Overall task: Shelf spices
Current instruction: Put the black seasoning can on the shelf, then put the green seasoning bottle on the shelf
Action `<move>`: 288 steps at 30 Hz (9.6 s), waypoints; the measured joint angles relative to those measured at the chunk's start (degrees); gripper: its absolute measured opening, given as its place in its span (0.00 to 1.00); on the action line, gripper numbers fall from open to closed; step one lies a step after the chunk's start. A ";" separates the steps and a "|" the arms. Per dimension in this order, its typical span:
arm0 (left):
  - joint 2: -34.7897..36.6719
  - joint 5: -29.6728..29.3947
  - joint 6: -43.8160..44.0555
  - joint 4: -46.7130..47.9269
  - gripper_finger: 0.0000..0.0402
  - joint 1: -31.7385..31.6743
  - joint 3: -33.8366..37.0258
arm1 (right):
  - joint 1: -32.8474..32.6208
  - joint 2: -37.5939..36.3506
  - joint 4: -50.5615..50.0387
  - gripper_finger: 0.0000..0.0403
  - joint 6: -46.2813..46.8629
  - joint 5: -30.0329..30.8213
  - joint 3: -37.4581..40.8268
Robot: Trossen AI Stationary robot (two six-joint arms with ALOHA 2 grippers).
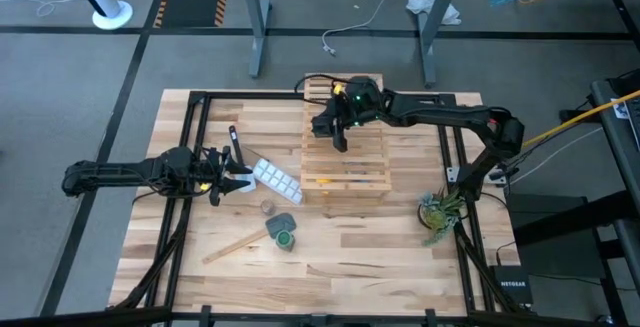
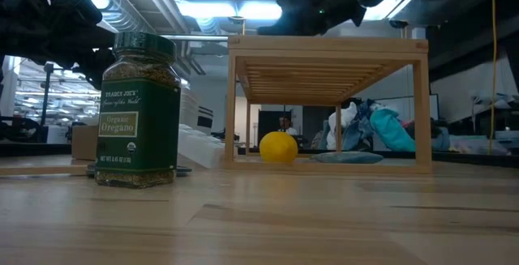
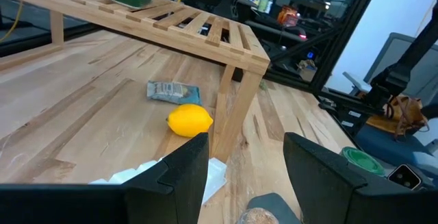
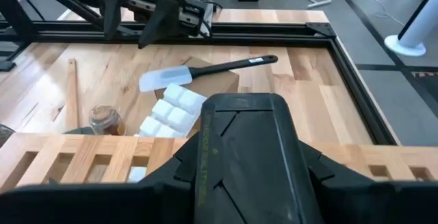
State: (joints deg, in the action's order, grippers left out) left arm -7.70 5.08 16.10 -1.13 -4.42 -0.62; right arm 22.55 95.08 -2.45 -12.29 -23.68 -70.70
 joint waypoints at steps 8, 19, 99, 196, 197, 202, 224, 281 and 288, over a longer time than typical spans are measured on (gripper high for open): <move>0.00 0.00 0.00 -0.02 0.45 0.02 -0.01 | 0.00 0.58 0.72 0.31 -0.13 -0.31 -0.07; 0.00 0.00 0.00 0.00 0.45 -0.01 -0.01 | 0.00 0.84 0.79 0.58 1.19 -0.33 0.02; 0.04 0.00 -0.02 -0.02 0.45 0.00 0.00 | -74.53 1.79 43.16 0.94 34.62 55.76 31.51; -67.20 -14.27 -0.39 -35.84 0.45 32.95 -12.50 | -53.16 31.53 35.52 0.95 39.01 64.85 0.94; -68.70 -14.25 -0.58 -35.84 0.45 32.95 -13.35 | -53.16 31.53 35.48 0.95 39.01 64.86 0.94; -74.64 -14.10 -1.29 -35.82 0.45 32.95 -17.08 | -53.13 31.53 35.55 0.95 39.01 65.11 0.94; -81.02 -12.62 -2.03 -35.78 0.45 32.95 -21.99 | -51.27 37.31 37.36 0.95 34.39 58.98 -5.54; -69.23 -12.57 -11.58 -41.39 0.45 38.12 -21.97 | -57.40 13.11 8.19 0.50 17.81 71.14 -6.91; -67.95 -12.55 -13.55 -41.04 0.45 40.35 -21.97 | -56.70 6.00 0.08 0.50 13.51 75.12 -6.91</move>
State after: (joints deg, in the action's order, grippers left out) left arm -75.66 -7.46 2.55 -42.17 35.93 -22.59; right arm -34.15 101.09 -2.37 1.22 51.44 -77.60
